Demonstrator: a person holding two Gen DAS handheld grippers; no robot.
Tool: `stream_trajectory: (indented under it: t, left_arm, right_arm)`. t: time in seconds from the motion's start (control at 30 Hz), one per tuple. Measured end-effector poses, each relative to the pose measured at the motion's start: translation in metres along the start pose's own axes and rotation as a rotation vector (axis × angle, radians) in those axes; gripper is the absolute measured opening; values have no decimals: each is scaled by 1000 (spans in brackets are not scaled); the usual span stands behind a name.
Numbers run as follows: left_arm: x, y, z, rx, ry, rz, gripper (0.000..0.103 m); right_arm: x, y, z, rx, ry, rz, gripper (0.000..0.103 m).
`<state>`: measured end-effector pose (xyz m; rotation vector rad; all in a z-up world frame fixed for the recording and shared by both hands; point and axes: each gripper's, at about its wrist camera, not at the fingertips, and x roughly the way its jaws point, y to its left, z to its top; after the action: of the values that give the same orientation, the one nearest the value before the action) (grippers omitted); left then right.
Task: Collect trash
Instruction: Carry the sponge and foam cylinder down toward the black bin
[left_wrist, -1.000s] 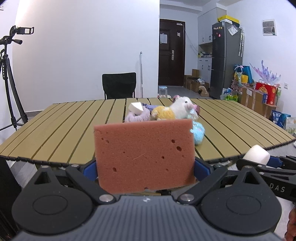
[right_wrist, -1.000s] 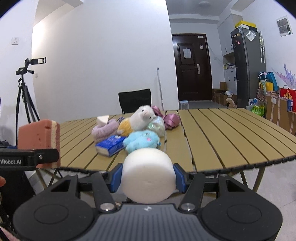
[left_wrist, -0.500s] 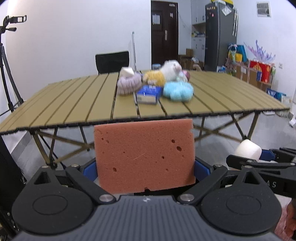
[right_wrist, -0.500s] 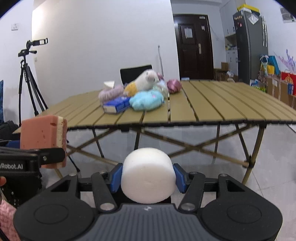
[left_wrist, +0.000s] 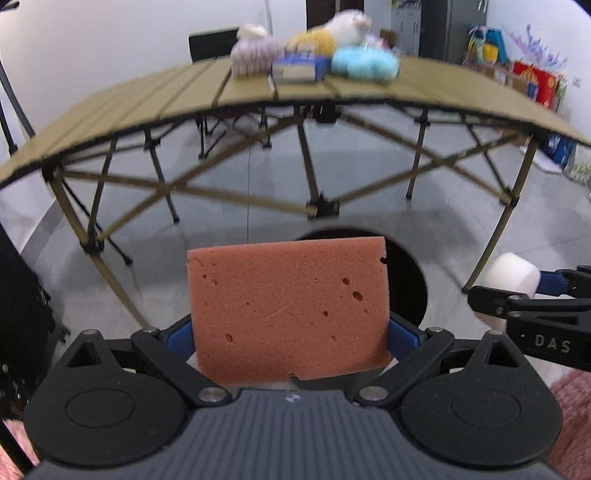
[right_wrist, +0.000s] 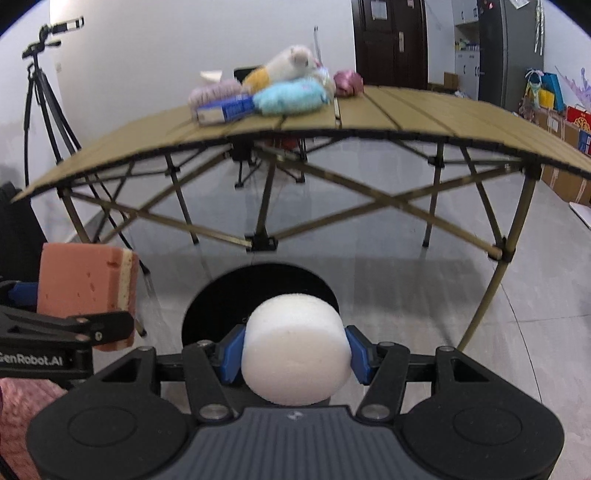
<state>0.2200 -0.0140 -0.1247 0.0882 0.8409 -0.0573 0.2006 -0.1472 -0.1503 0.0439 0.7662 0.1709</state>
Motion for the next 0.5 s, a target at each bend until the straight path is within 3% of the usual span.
stream_trajectory:
  t: [0.5]
  left_arm:
    - [46, 5, -28, -3, 202, -7, 100]
  right_arm:
    - [48, -8, -33, -1, 196, -26, 56]
